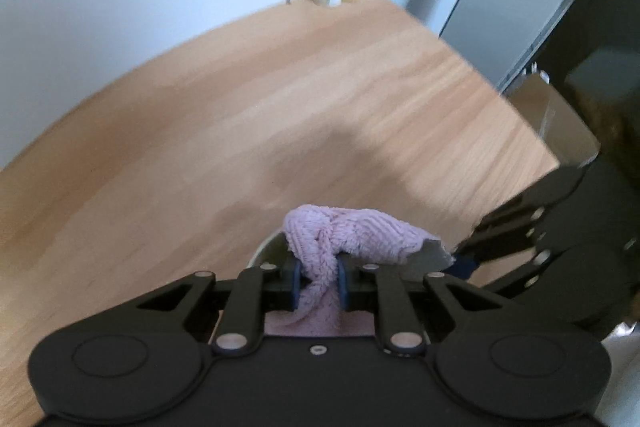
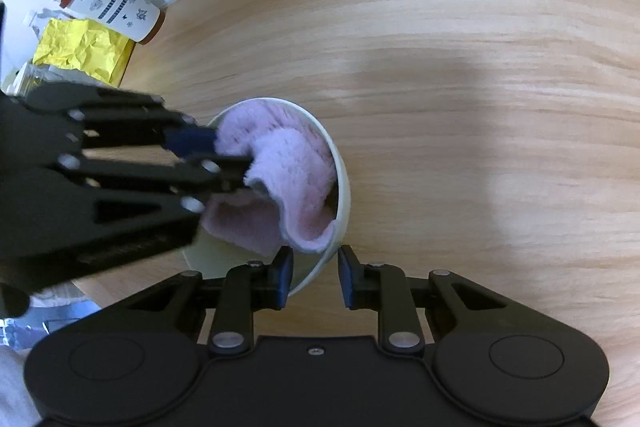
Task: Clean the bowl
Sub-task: 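Drag the cloth up over the bowl rim with the left gripper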
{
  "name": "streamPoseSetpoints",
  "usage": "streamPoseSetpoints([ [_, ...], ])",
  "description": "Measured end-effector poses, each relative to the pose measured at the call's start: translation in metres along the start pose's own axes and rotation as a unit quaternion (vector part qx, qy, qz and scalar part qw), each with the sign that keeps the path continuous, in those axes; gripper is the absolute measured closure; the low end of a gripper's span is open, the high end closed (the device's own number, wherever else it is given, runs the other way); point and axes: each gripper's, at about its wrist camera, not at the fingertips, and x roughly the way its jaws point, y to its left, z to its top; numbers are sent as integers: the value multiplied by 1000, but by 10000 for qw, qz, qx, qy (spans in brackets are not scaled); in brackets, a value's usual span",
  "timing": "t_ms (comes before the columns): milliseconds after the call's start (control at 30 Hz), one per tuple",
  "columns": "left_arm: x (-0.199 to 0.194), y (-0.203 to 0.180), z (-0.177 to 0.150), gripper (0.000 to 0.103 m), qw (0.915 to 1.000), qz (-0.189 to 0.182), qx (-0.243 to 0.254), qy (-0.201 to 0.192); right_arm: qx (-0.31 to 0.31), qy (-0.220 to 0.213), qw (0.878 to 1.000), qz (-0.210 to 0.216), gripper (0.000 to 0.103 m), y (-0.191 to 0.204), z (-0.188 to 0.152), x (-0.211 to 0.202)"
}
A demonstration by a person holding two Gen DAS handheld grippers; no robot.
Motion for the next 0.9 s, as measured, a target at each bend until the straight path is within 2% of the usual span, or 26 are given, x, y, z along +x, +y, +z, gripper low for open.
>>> streamPoseSetpoints([
  [133, 1, -5, 3, 87, 10000, 23, 34, -2, -45, -31, 10000, -15, 75, 1, -2, -2],
  [400, 23, -13, 3, 87, 9992, -42, 270, 282, -143, -83, 9999, -11, 75, 2, -5, -3],
  [700, 46, -11, 0, 87, 9981, -110, 242, 549, -223, -80, 9997, -77, 74, 6, -5, -3],
  [900, 57, -8, 0, 86, 9953, 15, 284, 923, -316, -51, 9994, -96, 73, 7, -4, -4],
])
